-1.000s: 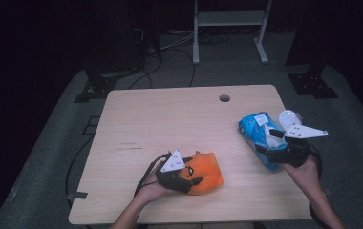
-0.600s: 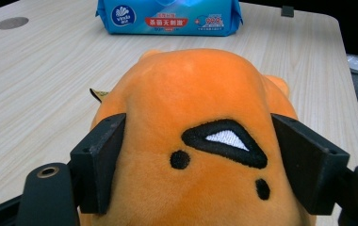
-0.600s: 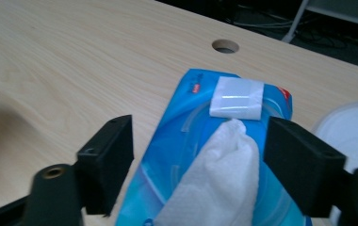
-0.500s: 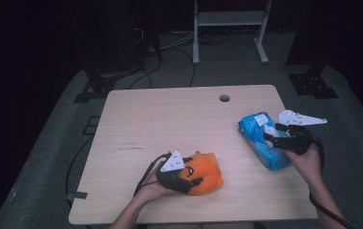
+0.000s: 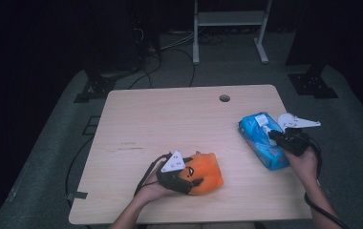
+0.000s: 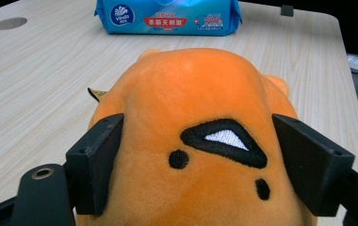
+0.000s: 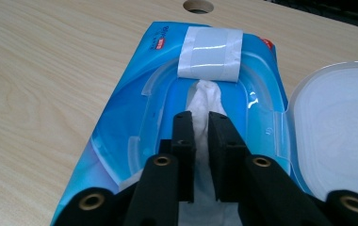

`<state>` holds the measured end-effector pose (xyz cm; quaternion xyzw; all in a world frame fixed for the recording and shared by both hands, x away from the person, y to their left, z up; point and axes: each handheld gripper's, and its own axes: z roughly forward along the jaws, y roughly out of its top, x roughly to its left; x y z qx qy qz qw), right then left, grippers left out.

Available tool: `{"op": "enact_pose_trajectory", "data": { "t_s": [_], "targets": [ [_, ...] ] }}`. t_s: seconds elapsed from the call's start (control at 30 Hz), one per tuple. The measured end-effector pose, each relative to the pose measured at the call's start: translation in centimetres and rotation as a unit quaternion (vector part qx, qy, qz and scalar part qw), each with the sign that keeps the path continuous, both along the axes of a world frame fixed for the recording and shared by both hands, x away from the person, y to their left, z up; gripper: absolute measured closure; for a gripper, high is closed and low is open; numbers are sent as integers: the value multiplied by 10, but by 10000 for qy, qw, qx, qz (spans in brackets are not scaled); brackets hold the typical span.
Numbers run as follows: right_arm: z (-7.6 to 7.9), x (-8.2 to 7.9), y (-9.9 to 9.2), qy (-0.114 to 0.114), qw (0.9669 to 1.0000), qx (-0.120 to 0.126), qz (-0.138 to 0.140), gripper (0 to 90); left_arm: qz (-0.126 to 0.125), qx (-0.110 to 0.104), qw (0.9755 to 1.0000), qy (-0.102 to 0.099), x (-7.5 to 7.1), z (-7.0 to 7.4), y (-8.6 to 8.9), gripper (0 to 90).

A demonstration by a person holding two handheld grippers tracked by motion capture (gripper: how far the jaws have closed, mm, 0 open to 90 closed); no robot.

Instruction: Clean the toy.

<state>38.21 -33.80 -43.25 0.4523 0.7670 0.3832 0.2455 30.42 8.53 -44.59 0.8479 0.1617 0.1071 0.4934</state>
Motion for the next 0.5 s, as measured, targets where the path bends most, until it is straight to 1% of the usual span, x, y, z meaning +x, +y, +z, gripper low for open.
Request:
{"op": "enact_pose_trajectory", "data": {
  "t_s": [0.13, 0.2, 0.27, 0.3, 0.37, 0.4, 0.43, 0.5],
  "targets": [
    [0, -1, 0, 47, 10000, 43, -38, 829, 8, -35, 10000, 10, 0, -1, 0, 208],
    [3, -1, 0, 98, 9999, 46, -9, 835, 3, -52, 10000, 17, 1, -1, 1, 207],
    [8, -5, 0, 118, 9999, 95, 78, 842, -9, -40, 10000, 3, 1, -1, 1, 206],
    [8, -5, 0, 118, 9999, 95, 78, 842, -9, -40, 10000, 3, 1, -1, 1, 205],
    [11, -8, -3, 131, 9996, 222, 130, 843, -15, -44, 10000, 14, 1, -1, 1, 204],
    [16, -12, -5, 136, 9989, 405, 213, 845, -11, -53, 10000, 21, 1, -1, 1, 203],
    [16, -12, -5, 136, 9989, 405, 213, 845, -9, -56, 10000, 24, 1, -1, 1, 203],
    [23, -18, -7, 107, 9983, 507, 284, 846, -5, -58, 10000, 14, 1, -2, 1, 202]
  ]
}}
